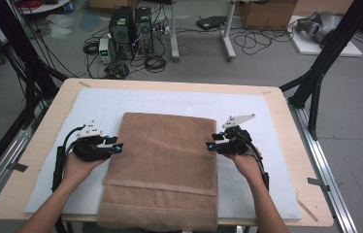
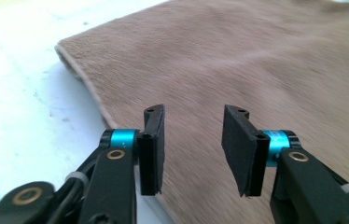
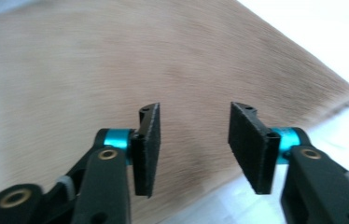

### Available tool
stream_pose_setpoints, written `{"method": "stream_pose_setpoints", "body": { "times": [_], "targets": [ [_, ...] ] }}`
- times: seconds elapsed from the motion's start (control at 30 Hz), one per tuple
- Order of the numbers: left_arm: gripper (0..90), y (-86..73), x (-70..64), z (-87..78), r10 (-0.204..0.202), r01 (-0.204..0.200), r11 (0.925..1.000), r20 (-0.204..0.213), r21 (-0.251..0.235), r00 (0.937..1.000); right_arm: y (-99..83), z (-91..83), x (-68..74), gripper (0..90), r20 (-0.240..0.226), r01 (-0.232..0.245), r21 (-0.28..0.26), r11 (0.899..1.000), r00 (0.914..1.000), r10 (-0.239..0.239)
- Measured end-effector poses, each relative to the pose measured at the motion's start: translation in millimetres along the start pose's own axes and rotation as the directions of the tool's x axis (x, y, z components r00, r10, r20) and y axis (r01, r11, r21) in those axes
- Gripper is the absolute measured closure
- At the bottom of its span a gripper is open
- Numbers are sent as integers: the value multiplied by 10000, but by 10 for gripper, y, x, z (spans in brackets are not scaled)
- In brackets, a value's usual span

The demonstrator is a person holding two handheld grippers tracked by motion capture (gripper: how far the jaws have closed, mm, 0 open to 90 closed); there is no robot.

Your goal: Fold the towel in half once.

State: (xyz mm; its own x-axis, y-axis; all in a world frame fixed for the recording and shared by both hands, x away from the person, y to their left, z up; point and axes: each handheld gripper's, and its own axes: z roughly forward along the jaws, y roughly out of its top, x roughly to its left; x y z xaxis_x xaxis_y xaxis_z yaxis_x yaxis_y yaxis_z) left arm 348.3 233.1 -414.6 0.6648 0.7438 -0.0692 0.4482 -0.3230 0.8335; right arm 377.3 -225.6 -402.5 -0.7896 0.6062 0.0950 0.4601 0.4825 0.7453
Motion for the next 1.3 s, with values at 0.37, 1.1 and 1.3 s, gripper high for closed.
{"method": "stream_pose_setpoints", "body": {
  "times": [0.37,1.1,1.3],
  "targets": [
    [468,-19,362,424,-1377,1446,9886,-1362,419,9811,-86,413,-390,443,1383,-951,404,9946,9864,887],
    [859,744,465,397,-913,774,9937,-1843,-808,9786,681,162,-660,830,2402,-150,-363,9992,9704,233],
    [763,998,536,394,-829,670,9939,-1913,-879,9780,927,17,-771,715,2662,-88,-686,9976,9635,269]
  ]
}}
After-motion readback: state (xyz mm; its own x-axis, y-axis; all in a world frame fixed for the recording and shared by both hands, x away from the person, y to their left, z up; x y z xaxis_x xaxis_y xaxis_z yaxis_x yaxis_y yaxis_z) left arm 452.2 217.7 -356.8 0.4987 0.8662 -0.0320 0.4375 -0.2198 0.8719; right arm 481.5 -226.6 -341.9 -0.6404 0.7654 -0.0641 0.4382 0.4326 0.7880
